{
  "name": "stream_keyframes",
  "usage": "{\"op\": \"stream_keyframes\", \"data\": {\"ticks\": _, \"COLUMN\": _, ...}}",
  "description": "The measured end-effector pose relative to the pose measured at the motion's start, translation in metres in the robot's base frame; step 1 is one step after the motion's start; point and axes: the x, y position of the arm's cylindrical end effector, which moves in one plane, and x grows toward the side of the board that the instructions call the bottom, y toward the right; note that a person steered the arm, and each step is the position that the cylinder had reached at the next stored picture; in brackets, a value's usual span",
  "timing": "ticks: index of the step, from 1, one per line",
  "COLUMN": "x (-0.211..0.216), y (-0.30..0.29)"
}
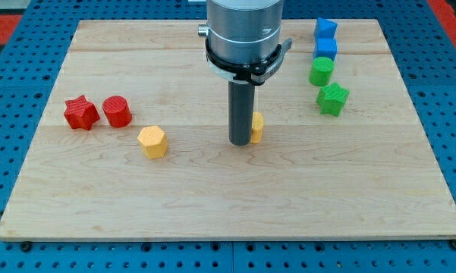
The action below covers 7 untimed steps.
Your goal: Move the yellow heart below the green star vertically
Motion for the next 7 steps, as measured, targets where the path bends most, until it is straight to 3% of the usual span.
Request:
{"op": "stream_keyframes", "data": {"ticks": 4, "x": -0.023, "y": -0.03}}
{"op": "stream_keyframes", "data": {"ticks": 7, "x": -0.036, "y": 0.021}}
